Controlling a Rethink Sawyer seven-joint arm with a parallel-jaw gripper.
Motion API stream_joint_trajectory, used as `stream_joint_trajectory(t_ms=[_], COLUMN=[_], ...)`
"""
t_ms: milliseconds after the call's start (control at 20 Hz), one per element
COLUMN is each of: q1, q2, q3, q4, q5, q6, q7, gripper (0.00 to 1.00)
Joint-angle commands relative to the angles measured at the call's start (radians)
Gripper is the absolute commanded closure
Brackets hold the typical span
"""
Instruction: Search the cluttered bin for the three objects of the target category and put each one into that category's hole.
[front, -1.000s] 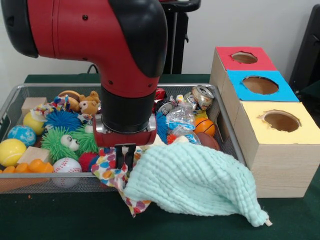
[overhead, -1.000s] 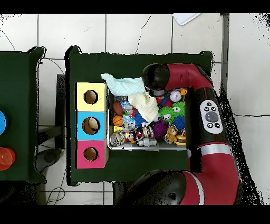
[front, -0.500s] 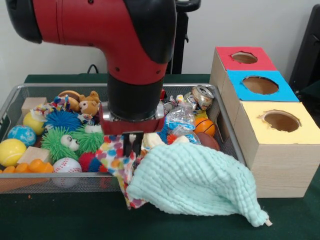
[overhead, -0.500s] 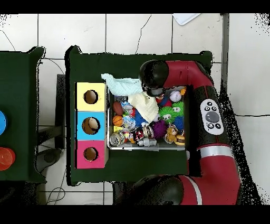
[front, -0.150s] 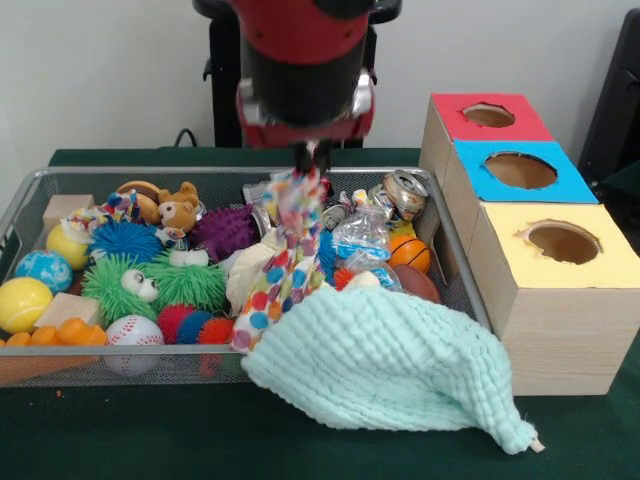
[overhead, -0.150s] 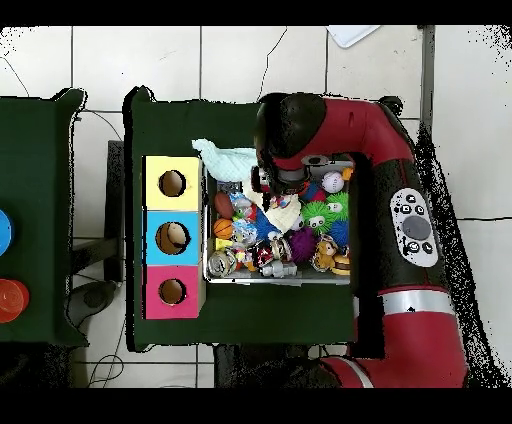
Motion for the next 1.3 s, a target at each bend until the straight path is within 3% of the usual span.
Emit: stream_joint_trajectory(t_ms=[50,250,350,500,600,850,1050,1300], q1=[0.033,0.060,0.078,0.117,0.146,0.201,0.231,0.247], q2=[-0.033,-0.042,-0.030,-0.034,-0.037,-0.021,-0.026,-0.053], q3=[0.053,0.049,0.047,0.037,0.027,0.004,0.005,-0.019], q4=[0.107,0.136,0.135,0.115,0.076,-0.081,-0.202,-0.223], q5=[0.093,0.159,0.178,0.212,0.230,0.250,0.287,0.323], q6=[0.053,-0.021,-0.120,-0.205,-0.199,-0.063,0.133,0.218], q7=[0.035,0.090,0.114,0.162,0.198,0.255,0.323,0.342], gripper=[1.00,1.00,1.00,1.00,1.00,1.00,1.00,1.00])
